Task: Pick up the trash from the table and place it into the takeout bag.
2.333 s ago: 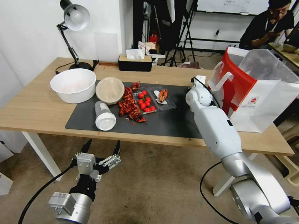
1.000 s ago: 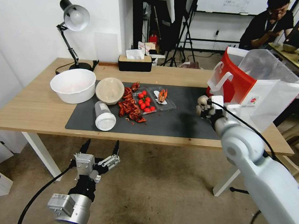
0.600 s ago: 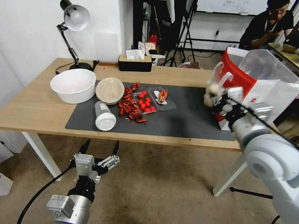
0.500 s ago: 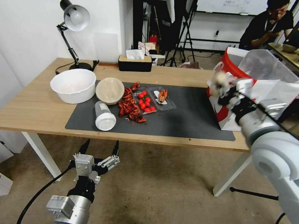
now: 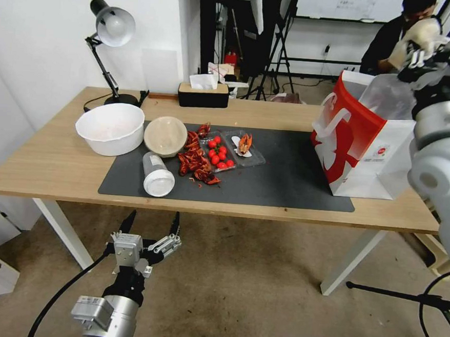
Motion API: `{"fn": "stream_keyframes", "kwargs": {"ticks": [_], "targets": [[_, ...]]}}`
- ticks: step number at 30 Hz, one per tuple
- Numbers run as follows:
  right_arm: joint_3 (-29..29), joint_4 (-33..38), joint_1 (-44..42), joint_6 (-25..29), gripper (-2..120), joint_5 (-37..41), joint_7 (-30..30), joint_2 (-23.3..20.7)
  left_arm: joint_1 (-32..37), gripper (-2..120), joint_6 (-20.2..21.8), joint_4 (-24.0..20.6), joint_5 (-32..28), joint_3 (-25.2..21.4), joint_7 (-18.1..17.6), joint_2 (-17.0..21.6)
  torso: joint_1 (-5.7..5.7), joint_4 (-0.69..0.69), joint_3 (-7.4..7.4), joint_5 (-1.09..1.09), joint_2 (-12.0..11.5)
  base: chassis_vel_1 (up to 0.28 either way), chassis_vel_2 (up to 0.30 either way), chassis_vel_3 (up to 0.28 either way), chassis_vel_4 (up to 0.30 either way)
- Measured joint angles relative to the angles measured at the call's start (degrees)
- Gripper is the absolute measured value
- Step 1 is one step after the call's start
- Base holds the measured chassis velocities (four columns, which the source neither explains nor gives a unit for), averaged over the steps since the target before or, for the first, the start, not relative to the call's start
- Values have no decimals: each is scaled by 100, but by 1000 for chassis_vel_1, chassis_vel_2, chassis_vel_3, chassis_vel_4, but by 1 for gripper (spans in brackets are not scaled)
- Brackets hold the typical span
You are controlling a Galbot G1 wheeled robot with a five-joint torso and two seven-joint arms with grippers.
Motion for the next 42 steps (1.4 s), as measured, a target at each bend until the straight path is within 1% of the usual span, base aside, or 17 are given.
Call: {"fn": "stream_keyframes", "kwargs": {"ticks": [3, 5, 6, 7, 8, 9, 11, 17, 22, 24, 25, 28, 32, 35, 36, 40, 42], "targets": [[-58, -314, 243, -143, 6, 82, 161, 1, 6, 100, -10, 1, 3, 5, 1, -1, 0, 0, 0, 1, 0, 0, 0, 0, 0], [-100, -460, 313, -438, 6, 99, 391, 33, 6, 100, -19, 14, 5, 6, 1, -1, 0, -1, 0, 0, 0, 0, 0, 0, 0], [-119, -502, 335, -628, 6, 172, 558, 54, 5, 100, -21, 20, 6, 7, 2, -1, 0, -1, 0, 0, 0, 0, 0, 0, 0], [-151, -539, 400, -1002, 6, 468, 960, 98, 2, 100, -21, 27, 7, 9, 1, -1, 0, -1, 0, 1, 0, 0, 0, 0, 0], [-151, -539, 400, -1002, 6, 468, 960, 98, 2, 100, -21, 27, 7, 9, 1, -1, 0, -1, 0, 1, 0, 0, 0, 0, 0], [-177, -567, 455, -1266, 6, 722, 1294, 125, -1, 100, -21, 30, 7, 11, 1, -1, 0, -1, 0, 0, 0, 0, 0, 0, 0], [-204, -658, 547, -1575, 6, 1051, 1634, 149, -5, 100, -21, 41, 8, 12, 2, 1, 0, -1, 0, 0, 0, 0, 0, 0, 0], [-267, -812, 650, -1846, 6, 1583, 1982, 181, -26, 100, -41, 86, -1, 14, 2, 8, 0, -1, 0, 0, 0, 0, 0, 0, 0], [-303, -846, 665, -1876, 6, 1670, 2069, 204, -40, 100, -41, 111, -5, 14, 7, 17, 0, -1, 0, 0, 0, 0, 0, 0, 0], [-318, -849, 662, -1875, 13, 1662, 2034, 205, -39, 100, -41, 119, -5, 19, 19, 17, 0, -1, 0, 0, 0, 0, 0, 0, 0], [-318, -849, 662, -1875, 13, 1662, 2034, 205, -39, 100, -41, 119, -5, 19, 19, 17, 0, -1, 0, 0, 0, 0, 0, 0, 0], [-335, -835, 647, -1875, 29, 1624, 1999, 216, -38, 100, -41, 118, -4, 22, 24, 22, 0, -1, -1, 0, 0, 0, 0, 0, 0], [-339, -835, 645, -1875, 37, 1608, 1988, 222, -38, 100, -41, 105, -5, 17, 25, 35, 0, -1, -1, 0, 0, 0, 0, 0, 0], [-348, -840, 654, -1873, 54, 1606, 1983, 222, -36, 100, -41, 97, -7, 13, 26, 39, 0, -1, -1, 0, 1, 0, 0, 0, 0], [-348, -840, 654, -1873, 54, 1606, 1983, 222, -36, 100, -41, 97, -7, 13, 26, 39, 0, -1, -1, 0, 1, 0, 0, 0, 0], [-365, -848, 673, -1873, 73, 1614, 1978, 213, -31, 100, -41, 82, -7, 13, 25, 33, 0, -1, -1, 0, 1, 0, 0, 0, 0], [-368, -848, 674, -1874, 76, 1618, 1972, 209, -30, 100, -41, 77, -8, 13, 26, 31, 0, -1, -1, 0, 1, 0, 0, 0, 0]]}}
